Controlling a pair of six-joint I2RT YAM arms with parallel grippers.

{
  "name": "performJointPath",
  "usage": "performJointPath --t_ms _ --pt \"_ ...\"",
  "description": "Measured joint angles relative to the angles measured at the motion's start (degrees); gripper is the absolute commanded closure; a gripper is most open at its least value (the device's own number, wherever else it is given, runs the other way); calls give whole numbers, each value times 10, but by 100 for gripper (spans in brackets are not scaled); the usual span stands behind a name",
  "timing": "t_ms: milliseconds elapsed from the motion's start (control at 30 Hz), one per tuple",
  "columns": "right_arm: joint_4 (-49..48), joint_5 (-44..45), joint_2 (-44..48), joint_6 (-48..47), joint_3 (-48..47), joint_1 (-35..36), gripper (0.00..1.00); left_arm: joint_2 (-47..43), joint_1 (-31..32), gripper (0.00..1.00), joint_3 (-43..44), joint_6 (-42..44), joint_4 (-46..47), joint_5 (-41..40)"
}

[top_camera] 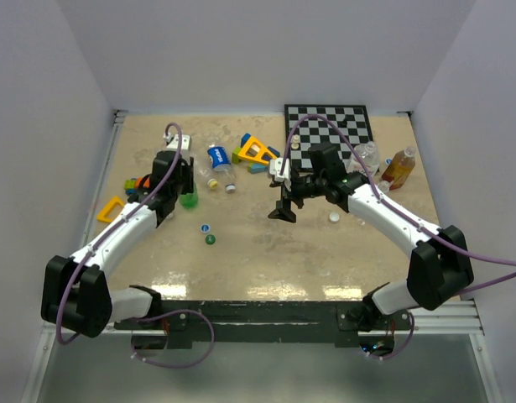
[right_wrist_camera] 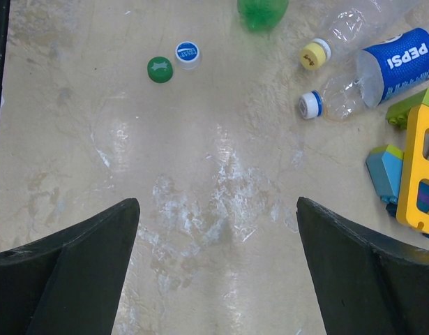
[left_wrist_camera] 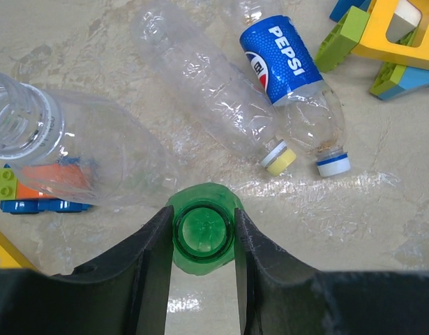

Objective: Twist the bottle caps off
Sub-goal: Place the plastic bottle at the center of the board.

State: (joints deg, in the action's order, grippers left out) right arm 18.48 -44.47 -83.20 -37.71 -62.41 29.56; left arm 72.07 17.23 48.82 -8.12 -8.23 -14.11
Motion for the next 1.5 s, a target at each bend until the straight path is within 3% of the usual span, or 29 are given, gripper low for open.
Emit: performJointPath --t_ms 133,667,1067,1333,1500 --pt "0 0 0 -1 0 0 2 1 0 50 0 -9 -5 -1" --pt "3 -1 -3 -5 0 0 2 -34 0 30 0 -28 -35 -11" --pt "-5 1 -18 4 -1 1 2 -146 0 13 2 -29 -75 2" --pt "-29 42 -105 111 -131 17 2 -317 0 2 -35 1 -42 21" --pt "-64 186 -189 269 -208 81 2 -425 0 0 -130 4 -15 -6"
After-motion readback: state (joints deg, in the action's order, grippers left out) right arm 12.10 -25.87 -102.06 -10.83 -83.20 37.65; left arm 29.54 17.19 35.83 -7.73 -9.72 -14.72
